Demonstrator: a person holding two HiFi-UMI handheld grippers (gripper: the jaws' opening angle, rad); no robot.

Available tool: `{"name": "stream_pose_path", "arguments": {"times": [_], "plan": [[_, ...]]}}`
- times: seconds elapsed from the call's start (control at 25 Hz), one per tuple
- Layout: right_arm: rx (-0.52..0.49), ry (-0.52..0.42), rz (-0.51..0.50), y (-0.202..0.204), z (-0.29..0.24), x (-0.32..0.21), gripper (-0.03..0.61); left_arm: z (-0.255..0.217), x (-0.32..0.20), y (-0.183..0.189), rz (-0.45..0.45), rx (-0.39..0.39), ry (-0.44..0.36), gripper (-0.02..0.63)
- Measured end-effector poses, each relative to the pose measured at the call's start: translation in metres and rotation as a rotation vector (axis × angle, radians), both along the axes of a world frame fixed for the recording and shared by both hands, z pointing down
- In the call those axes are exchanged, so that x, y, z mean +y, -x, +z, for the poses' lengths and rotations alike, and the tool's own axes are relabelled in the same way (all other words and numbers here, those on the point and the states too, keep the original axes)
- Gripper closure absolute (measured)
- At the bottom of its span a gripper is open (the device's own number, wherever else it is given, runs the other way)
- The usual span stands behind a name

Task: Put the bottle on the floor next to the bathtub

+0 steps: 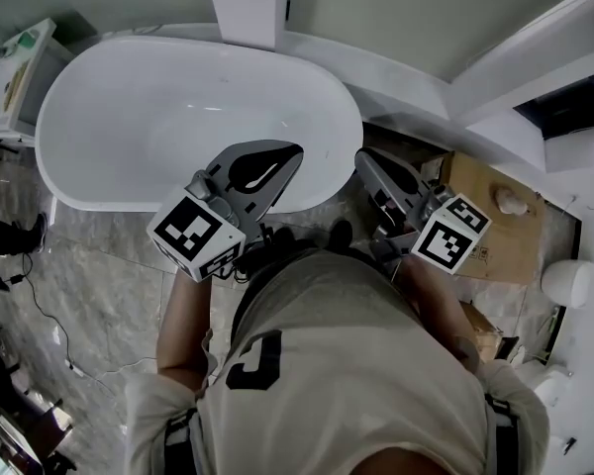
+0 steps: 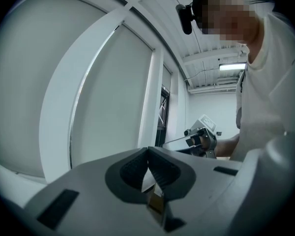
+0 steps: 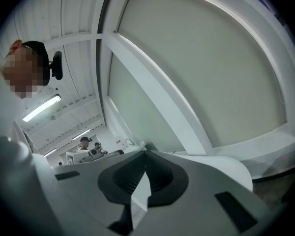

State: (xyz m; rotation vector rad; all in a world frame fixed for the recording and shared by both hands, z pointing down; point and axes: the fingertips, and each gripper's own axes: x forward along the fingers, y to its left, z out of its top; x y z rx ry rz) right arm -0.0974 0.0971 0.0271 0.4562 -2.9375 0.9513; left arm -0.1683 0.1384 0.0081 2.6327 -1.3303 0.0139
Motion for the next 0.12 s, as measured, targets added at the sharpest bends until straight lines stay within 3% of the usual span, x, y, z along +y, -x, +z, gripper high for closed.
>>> {"name": "stream_pose_path", "arguments": {"times": [0.12], "plan": [[0.003, -0.011, -0.018, 0.0103, 0.0001, 0.0026, 0.551, 0.0035, 0.0015, 0.0068, -0.010, -0.006, 0.005, 0.557]]}}
